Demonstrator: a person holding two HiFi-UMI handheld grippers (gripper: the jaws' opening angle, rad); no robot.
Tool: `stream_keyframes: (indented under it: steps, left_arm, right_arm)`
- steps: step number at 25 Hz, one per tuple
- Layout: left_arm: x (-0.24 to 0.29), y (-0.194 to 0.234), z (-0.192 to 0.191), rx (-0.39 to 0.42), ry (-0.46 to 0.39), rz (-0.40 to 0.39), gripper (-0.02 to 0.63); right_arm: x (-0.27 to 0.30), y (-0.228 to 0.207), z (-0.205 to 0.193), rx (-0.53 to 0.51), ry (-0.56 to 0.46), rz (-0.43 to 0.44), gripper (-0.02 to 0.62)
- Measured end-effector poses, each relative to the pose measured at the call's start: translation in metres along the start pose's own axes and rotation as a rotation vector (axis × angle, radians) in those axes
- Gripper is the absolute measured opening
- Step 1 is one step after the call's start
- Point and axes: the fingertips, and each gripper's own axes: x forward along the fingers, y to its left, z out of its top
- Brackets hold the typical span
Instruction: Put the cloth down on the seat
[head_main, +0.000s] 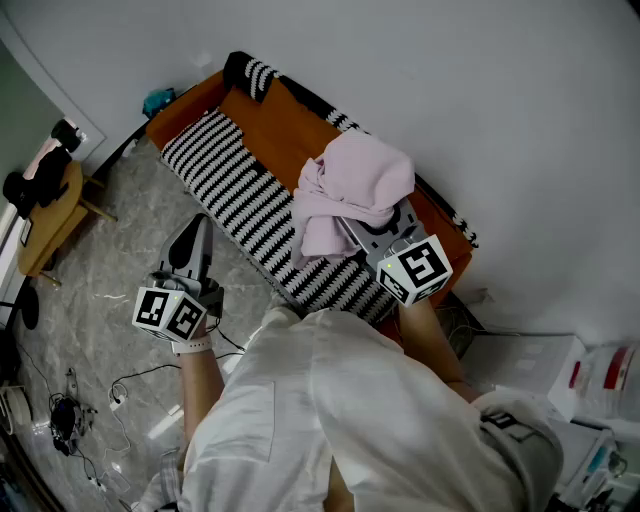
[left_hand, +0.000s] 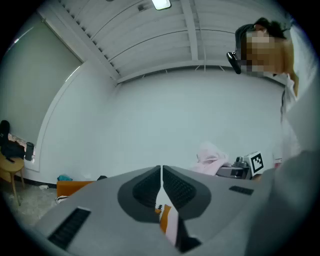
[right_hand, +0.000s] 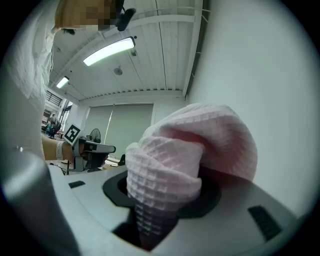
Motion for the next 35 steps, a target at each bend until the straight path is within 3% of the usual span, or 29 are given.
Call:
stream_keyframes:
  steps: [12,18,28,35]
  left_arm:
    - [-0.011,0.009,-0.003,-0.021,0.005,0.042,0.025]
    - [-0.014,0.017,-0.013,-0.038,0.013,0.058,0.025]
    - [-0.011,0.023,-0.021,-0.056,0.029,0.053,0.025]
    - [-0.013,0.061,-0.024,-0.084,0.033,0.080,0.025]
  right_arm:
    - [0.006,0.000,0.004,-0.032,-0.003,0.010,0.196]
    - [0.009,-0.003,-0.008,0.049,0.011,0.024,0.201]
    - [0.023,0.006,-0.019,0.061,0.051,0.067,0.201]
    - [0.063,0.016,-0.031,0.066,0.091,0.093,0.201]
